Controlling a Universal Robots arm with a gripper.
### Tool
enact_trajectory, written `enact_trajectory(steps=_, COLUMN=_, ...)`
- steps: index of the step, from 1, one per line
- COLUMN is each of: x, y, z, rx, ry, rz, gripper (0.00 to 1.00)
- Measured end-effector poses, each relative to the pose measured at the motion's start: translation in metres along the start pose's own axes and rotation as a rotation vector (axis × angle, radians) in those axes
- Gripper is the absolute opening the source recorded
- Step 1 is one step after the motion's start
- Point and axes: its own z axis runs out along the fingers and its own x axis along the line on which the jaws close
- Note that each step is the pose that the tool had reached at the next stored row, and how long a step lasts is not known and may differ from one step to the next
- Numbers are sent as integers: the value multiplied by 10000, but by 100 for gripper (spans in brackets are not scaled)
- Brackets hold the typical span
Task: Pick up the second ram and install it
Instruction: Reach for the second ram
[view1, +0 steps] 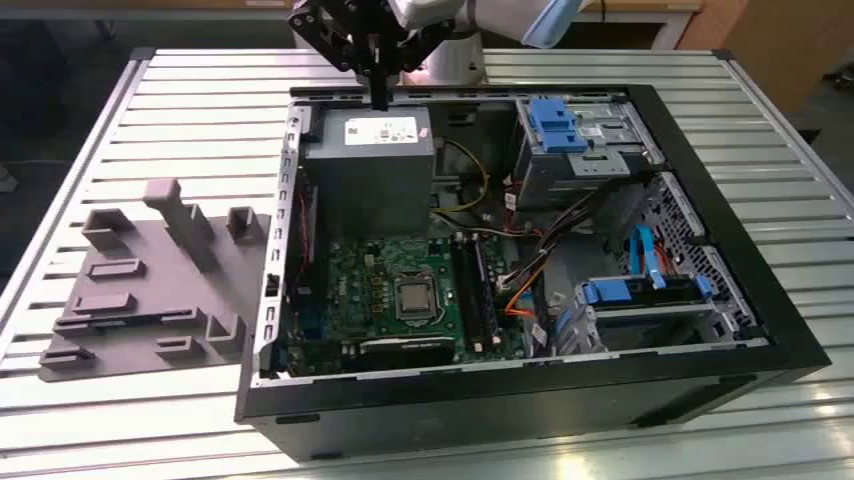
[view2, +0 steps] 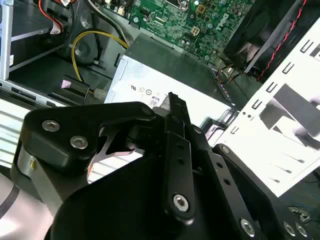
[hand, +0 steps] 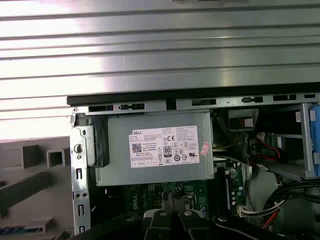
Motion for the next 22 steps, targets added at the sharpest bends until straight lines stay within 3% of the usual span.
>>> enact_trajectory(steps=22, x=85, y=-6, z=-2, rx=0, ry=0, rz=0, gripper=11)
